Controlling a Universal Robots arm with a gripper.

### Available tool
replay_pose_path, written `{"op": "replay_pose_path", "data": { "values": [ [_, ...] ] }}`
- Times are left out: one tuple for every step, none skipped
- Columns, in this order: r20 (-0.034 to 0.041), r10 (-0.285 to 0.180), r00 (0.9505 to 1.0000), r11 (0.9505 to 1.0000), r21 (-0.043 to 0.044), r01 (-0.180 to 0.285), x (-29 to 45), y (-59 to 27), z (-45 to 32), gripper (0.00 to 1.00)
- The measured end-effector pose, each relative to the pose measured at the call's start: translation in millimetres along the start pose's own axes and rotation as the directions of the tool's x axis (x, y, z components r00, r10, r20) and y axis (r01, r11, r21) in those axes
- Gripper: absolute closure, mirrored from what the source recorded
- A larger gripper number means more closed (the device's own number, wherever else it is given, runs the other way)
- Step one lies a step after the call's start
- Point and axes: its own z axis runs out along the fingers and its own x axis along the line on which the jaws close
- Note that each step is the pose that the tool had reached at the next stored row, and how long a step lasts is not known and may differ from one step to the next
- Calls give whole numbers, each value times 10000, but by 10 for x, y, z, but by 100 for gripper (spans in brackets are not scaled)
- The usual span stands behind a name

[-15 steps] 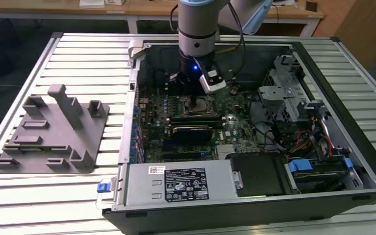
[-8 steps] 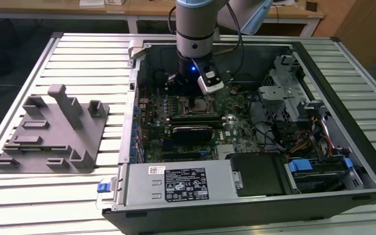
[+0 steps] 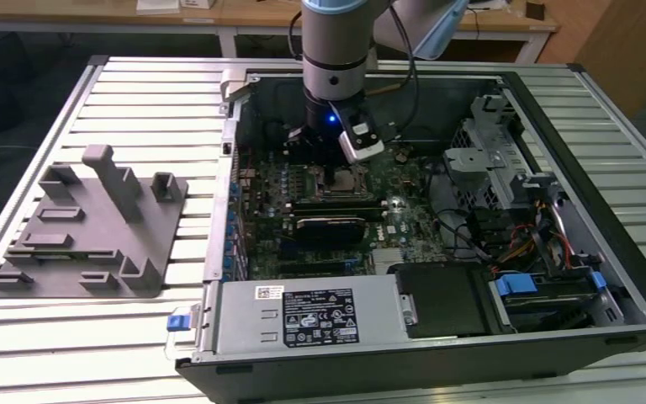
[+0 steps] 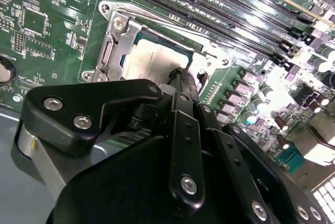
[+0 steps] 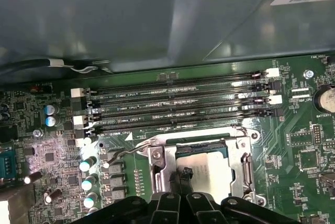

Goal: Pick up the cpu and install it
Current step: 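Close the cpu cover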

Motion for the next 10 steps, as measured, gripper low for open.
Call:
{"op": "replay_pose_path", "data": {
  "values": [
    [-2, -1, 10000, 10000, 3, 1, 1, -1, 1, 89],
    [-2, -1, 10000, 10000, 4, 1, 2, -1, 2, 89],
    [-2, -1, 10000, 10000, 3, 1, 2, -1, 2, 89],
    [-1, 0, 10000, 10000, 2, 0, 4, -1, 4, 89],
    [-1, 1, 10000, 10000, 1, -1, 7, -1, 6, 89],
    [-1, 1, 10000, 10000, -1, -1, 10, -2, 8, 89],
    [-1, 0, 10000, 10000, -1, 0, 14, -2, 9, 89],
    [-1, 0, 10000, 10000, -2, 0, 20, -3, 11, 89],
    [1, 0, 10000, 10000, -4, 0, 25, -4, 14, 89],
    [0, 0, 10000, 10000, -4, 0, 30, -4, 14, 89]
  ]
}}
